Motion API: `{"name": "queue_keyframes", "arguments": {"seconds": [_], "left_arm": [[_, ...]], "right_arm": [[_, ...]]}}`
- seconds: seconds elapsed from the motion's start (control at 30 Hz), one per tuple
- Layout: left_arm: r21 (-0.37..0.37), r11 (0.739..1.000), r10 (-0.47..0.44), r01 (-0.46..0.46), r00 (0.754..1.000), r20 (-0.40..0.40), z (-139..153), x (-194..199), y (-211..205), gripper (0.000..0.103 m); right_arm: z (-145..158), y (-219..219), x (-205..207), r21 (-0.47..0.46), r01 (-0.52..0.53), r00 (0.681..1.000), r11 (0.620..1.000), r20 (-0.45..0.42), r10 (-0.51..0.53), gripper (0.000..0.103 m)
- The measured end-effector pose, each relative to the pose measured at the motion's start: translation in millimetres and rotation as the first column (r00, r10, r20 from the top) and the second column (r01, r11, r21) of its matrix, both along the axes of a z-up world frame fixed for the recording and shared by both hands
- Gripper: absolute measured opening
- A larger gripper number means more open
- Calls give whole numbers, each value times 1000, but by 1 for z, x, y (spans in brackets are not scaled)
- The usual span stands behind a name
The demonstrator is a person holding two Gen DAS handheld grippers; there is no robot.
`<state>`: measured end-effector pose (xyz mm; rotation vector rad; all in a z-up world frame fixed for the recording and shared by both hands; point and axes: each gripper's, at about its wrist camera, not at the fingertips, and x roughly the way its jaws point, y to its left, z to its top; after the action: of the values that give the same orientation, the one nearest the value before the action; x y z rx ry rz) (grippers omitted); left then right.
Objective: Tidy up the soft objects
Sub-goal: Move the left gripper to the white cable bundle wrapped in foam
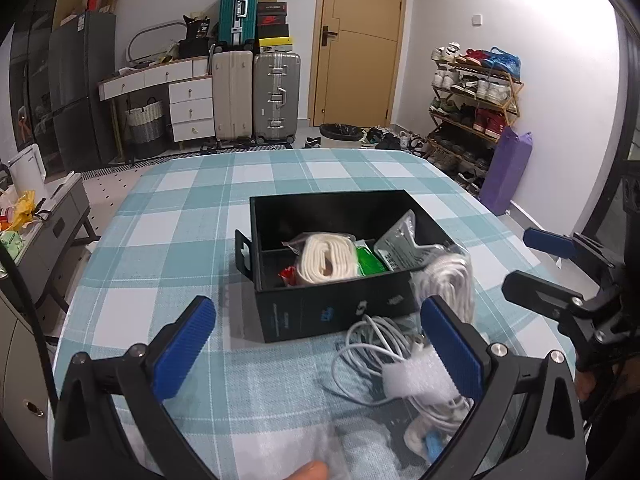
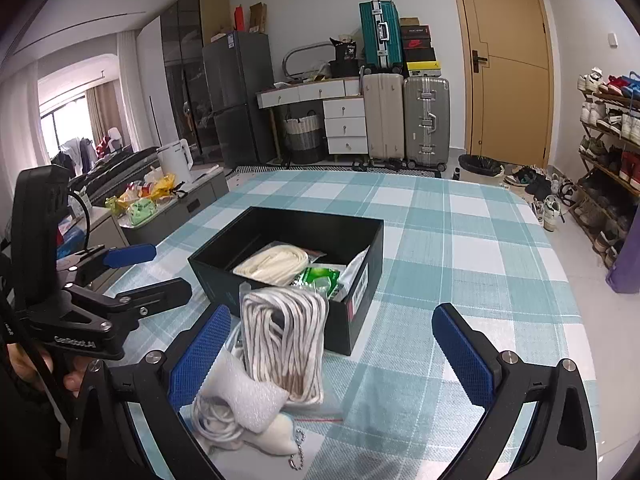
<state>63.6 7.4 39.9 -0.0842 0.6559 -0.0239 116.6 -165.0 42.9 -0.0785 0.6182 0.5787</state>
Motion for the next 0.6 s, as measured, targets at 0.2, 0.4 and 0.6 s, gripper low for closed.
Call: {"name": "queue_keyframes", "arguments": {"seconds": [0.2,0.4,0.6], "left_arm": [[30,999,-23,23,1000,-8,-2,-7,-11,103],[60,996,-62,63,998,-16,-7,-13,-23,103],[59,994,-88,89,996,-22,-9,-19,-29,103]], "right_arm": [[1,-1,-1,-16,1,1000,1000,-7,-1,102],[0,-2,0,-24,-3,1000,1000,-17,3,102],[-4,-4,2,-30,-2,999,1000,-36,1,102]]}}
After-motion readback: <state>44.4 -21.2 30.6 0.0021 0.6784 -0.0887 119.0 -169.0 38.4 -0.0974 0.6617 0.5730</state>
